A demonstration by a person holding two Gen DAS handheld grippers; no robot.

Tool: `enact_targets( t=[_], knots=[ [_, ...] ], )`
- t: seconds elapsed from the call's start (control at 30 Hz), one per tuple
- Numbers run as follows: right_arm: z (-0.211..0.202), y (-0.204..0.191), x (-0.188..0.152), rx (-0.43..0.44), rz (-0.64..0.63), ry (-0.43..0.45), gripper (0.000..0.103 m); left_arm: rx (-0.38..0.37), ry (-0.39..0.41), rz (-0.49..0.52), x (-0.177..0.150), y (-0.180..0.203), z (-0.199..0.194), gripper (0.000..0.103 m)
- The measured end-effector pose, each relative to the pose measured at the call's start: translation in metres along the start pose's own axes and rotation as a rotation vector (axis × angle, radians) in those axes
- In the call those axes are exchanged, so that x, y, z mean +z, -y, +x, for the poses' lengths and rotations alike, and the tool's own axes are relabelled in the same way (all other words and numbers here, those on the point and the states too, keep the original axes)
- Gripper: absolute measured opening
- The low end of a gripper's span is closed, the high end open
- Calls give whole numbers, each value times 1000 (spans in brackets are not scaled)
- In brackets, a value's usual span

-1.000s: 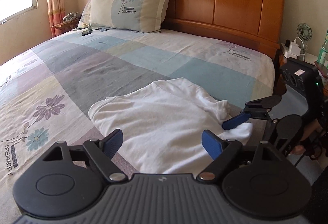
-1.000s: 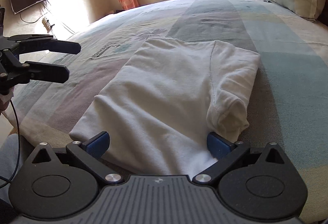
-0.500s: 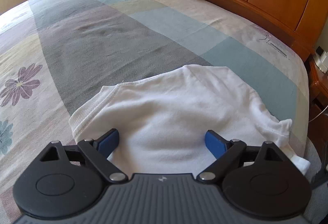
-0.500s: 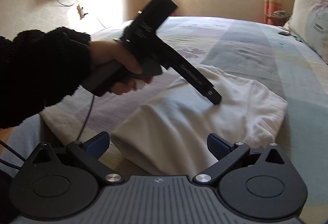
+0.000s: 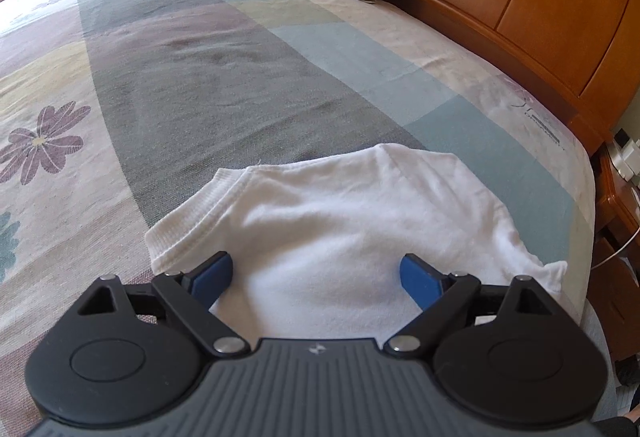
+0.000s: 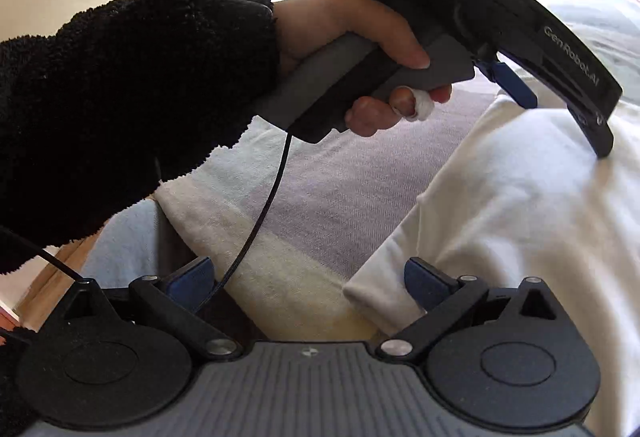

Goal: Fold clothes

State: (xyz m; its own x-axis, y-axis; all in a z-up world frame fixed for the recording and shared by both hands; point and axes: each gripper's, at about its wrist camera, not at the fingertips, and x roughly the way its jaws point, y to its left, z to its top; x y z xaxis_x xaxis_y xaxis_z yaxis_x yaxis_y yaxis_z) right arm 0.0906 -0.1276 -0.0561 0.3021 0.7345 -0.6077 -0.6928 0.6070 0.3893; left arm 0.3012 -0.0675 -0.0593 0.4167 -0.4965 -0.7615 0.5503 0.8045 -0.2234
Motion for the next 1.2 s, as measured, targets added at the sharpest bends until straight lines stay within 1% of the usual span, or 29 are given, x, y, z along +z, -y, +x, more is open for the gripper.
enact_targets(
  t=[0.07, 0.1, 0.17, 0.27, 0.37, 0.4, 0.43, 0.5, 0.53, 0.57, 0.63, 0.67, 0.73, 0.8, 0.87, 0.97, 1.0, 1.03, 1.1, 1.17, 1.2],
  knots=[
    [-9, 0, 1, -5, 19, 5, 103, 27, 25, -17, 1, 1, -11, 89],
    [-17, -1, 2, -22, 15, 26, 103, 22, 50, -17, -1, 3, -21, 89],
    [-35, -2, 4, -59, 10, 72, 103, -10, 112, -14, -7, 7, -45, 89],
    [-73, 12, 7, -143, 30, 170, 103, -113, 166, -51, -22, 15, -72, 90],
    [-96, 37, 8, -248, 58, 213, 103, -271, 170, -153, -39, 16, -76, 91],
    [-97, 46, 7, -280, 70, 207, 103, -315, 161, -187, -45, 16, -72, 91],
    [-94, 54, 3, -305, 81, 194, 103, -318, 145, -209, -49, 15, -66, 91],
    [-88, 70, -3, -354, 103, 168, 103, -257, 101, -243, -58, 14, -52, 90],
    [-84, 78, -8, -374, 122, 154, 103, -242, 92, -262, -63, 13, -48, 90],
    [-82, 83, -14, -376, 147, 150, 103, -246, 96, -283, -67, 10, -47, 89],
    [-90, 82, -23, -358, 154, 183, 103, -252, 105, -323, -72, 6, -48, 89],
    [-95, 79, -23, -365, 153, 185, 103, -255, 116, -332, -70, 6, -53, 89],
    [-102, 71, -19, -386, 134, 203, 103, -262, 152, -318, -65, 9, -61, 90],
    [-105, 68, -11, -384, 103, 233, 103, -266, 173, -300, -61, 14, -65, 90],
    [-98, 73, 0, -388, 90, 241, 103, -265, 184, -285, -58, 18, -67, 90],
    [-76, 90, 4, -420, 120, 198, 103, -237, 142, -282, -63, 21, -57, 90],
    [-68, 96, 0, -447, 137, 174, 103, -213, 110, -295, -68, 20, -50, 90],
    [-63, 99, -5, -474, 141, 168, 103, -203, 94, -304, -73, 17, -45, 90],
    [-64, 93, -13, -507, 114, 191, 103, -220, 117, -315, -78, 13, -45, 90],
    [-63, 90, -13, -532, 109, 179, 103, -219, 114, -321, -71, 13, -50, 90],
    [-62, 90, -13, -551, 109, 164, 103, -217, 123, -307, -66, 15, -53, 90]
  ],
)
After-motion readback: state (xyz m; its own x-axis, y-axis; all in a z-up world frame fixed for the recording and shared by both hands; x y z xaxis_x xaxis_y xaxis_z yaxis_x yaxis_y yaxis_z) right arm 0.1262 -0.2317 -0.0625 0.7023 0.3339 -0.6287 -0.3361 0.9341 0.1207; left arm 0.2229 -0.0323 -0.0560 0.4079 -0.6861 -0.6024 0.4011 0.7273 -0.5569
